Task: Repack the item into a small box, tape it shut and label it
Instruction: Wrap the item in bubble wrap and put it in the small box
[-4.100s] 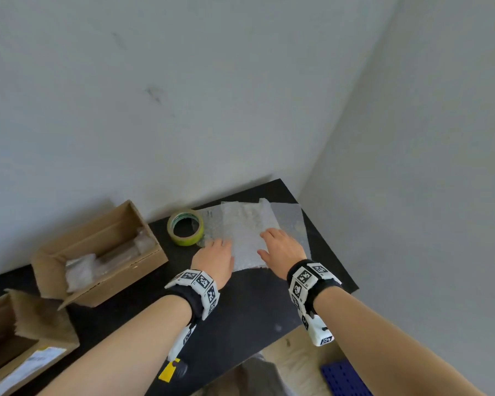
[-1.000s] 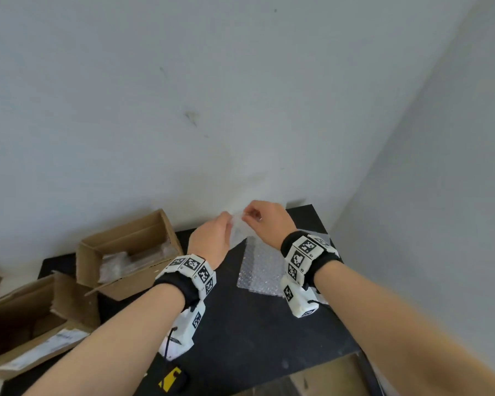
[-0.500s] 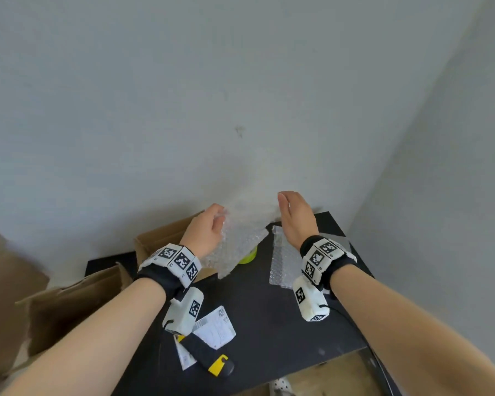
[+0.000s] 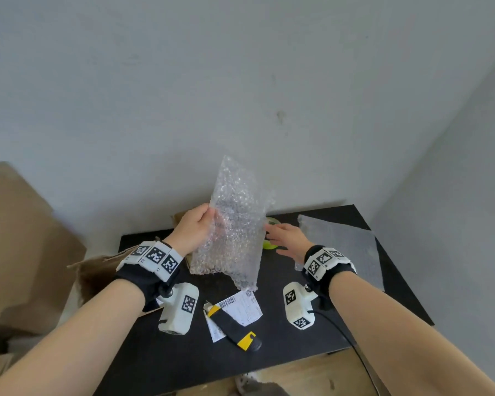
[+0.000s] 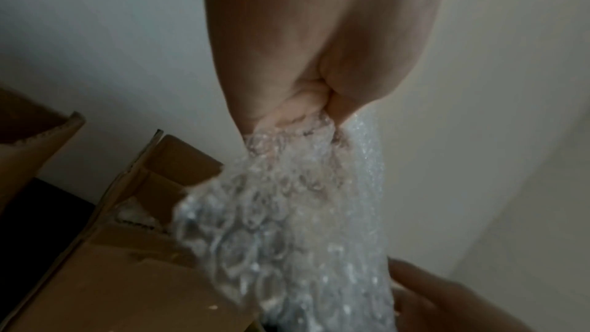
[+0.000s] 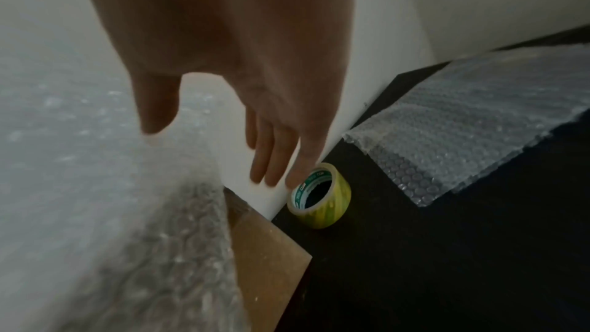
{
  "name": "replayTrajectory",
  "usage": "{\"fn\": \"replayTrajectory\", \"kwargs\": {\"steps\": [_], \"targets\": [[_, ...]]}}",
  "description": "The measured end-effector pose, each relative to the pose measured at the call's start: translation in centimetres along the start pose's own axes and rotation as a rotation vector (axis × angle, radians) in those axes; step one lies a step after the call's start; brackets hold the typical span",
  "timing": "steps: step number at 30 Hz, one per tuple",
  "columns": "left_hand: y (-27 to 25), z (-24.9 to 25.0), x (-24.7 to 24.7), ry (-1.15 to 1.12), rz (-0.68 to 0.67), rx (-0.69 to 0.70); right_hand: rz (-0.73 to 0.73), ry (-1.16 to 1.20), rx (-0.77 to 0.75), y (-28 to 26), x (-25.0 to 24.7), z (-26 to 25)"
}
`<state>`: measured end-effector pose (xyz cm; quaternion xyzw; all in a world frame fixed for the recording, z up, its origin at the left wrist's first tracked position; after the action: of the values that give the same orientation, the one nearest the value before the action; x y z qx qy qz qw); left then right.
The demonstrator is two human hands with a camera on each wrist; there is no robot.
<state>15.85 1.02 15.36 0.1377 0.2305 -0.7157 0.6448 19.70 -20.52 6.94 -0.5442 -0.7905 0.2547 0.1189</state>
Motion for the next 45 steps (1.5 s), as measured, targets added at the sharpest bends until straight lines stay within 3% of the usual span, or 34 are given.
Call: {"fn": "replayTrajectory", "kwargs": {"steps": [3,5,14,20,24,28,33,38,41,45], "targets": [[0.5,-0.9,-0.8,-0.062,-0.005,-0.008,-0.22,0.136,0.064,0.2,2.2,0.0],[0.8,-1.4,-1.3,-0.076,0.012,-0.025,-0.292,0.235,0.051,0.7,3.0,-0.6],[1.2,-2.8,-4.0,-0.196,0.096,-0.121,-0.342,0.382,-0.06,2.9,2.8,-4.3],[1.5,-3.1,-6.1,-0.128,0.209,-0.045,-0.19,0.139,-0.11,4.4,1.0,-6.0],[1.7,-2.5,-6.7,-0.036,0.241,-0.021,-0.201,0.014,-0.289,4.4,0.1,-8.2],[1.9,-2.0,-7.2,-0.026,0.29,-0.014,-0.246,-0.378,-0.37,3.6,0.3,-10.3],[1.8,-1.7,-7.1,0.08,0.281,-0.034,-0.049,-0.719,-0.519,2.5,0.5,-13.3],[1.5,-0.7,-5.9,0.395,0.162,-0.135,-0.074,-0.773,-0.643,1.4,2.4,-16.2],[2.2,0.7,-5.1,0.624,0.116,-0.1,-0.105,-0.808,-0.705,0.2,4.1,-17.9],[2.7,2.0,-5.3,0.532,0.157,-0.04,-0.125,-0.797,-0.749,-0.7,4.9,-19.3]]}}
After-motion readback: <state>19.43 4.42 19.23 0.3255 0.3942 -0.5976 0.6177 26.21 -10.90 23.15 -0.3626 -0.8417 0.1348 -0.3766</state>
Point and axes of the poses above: each hand's wrist, its own y-axis towards the middle knuckle, its own x-axis out of the palm, z = x × y, the point moved 7 cm from there along y, towards the middle knuckle, and after that the axes turned 8 degrees about -z, right-handed, at the moved point
